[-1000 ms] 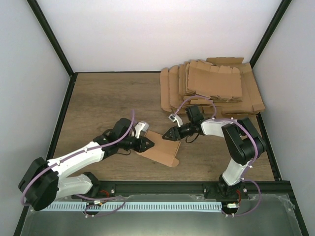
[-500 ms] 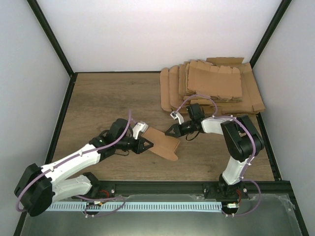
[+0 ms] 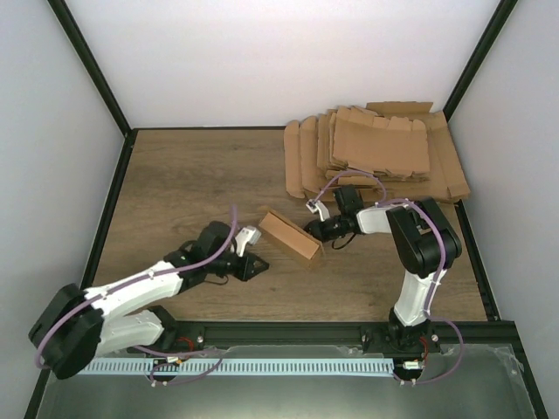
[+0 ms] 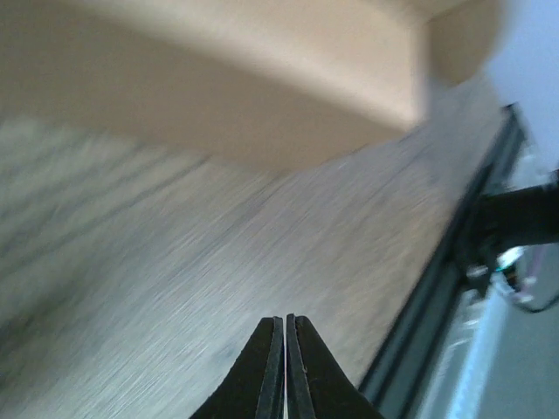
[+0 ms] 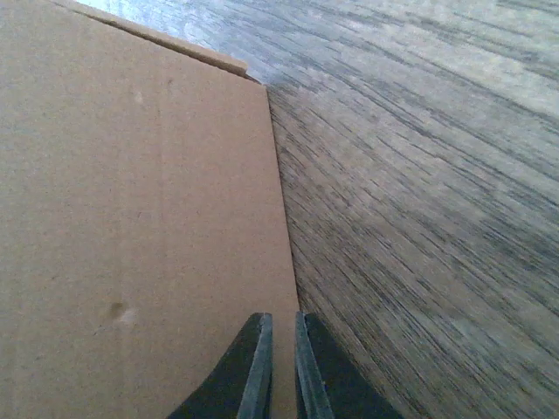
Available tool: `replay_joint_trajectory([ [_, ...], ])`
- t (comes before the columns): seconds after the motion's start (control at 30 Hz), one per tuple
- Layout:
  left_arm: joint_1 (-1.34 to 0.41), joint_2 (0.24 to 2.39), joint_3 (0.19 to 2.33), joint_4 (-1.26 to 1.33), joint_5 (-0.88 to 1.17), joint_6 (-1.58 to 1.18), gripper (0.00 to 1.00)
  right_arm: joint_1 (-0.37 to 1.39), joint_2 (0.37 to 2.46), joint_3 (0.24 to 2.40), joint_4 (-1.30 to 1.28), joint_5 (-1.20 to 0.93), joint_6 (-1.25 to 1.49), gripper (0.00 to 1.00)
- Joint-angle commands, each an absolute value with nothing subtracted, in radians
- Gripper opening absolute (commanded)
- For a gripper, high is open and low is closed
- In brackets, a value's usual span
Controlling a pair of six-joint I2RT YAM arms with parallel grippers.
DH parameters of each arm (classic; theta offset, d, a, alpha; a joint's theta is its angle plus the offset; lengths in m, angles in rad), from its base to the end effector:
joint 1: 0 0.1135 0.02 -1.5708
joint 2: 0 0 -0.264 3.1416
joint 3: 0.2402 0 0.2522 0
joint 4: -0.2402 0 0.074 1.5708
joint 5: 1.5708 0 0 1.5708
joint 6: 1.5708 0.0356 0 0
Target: Fold the paper box
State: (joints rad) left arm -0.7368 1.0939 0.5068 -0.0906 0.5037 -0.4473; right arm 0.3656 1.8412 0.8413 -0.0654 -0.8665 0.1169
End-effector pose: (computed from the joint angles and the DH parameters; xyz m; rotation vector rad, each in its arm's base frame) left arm 0.1499 -0.1592 0.1964 0.6425 2.3456 -1.1604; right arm 0.2895 0.1399 0.1093 -0.6217 2.5053 1.3094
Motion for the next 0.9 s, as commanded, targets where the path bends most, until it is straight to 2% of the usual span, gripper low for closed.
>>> replay_joint_trajectory([
  [0.0,-0.744,1.214,0.404,0.113,0.409,-0.49,0.04,0.362,1.847,0.865,-0.054,-0.884,0.116,0.1],
  [0.13,-0.744,1.329,0.493,0.21,0.384,-0.51,0.04,0.362,1.837,0.865,-0.057,-0.881,0.115,0.14],
  [0.3,-0.743,1.33,0.496,0.239,0.34,-0.525,0.04,0.364,1.794,0.863,-0.055,-0.82,0.14,0.18],
  [0.5,-0.739,1.284,0.486,0.171,0.241,-0.522,0.04,0.362,1.657,0.807,-0.032,-0.59,0.226,0.2],
  [0.67,-0.662,1.278,0.536,0.053,0.187,-0.537,0.04,0.36,1.503,0.764,-0.06,-0.403,0.279,0.2],
  [0.73,-0.617,1.26,0.532,0.038,0.183,-0.552,0.04,0.361,1.438,0.742,-0.075,-0.331,0.301,0.18],
  [0.87,-0.532,1.215,0.505,0.025,0.172,-0.576,0.04,0.36,1.298,0.679,-0.119,-0.196,0.371,0.06],
])
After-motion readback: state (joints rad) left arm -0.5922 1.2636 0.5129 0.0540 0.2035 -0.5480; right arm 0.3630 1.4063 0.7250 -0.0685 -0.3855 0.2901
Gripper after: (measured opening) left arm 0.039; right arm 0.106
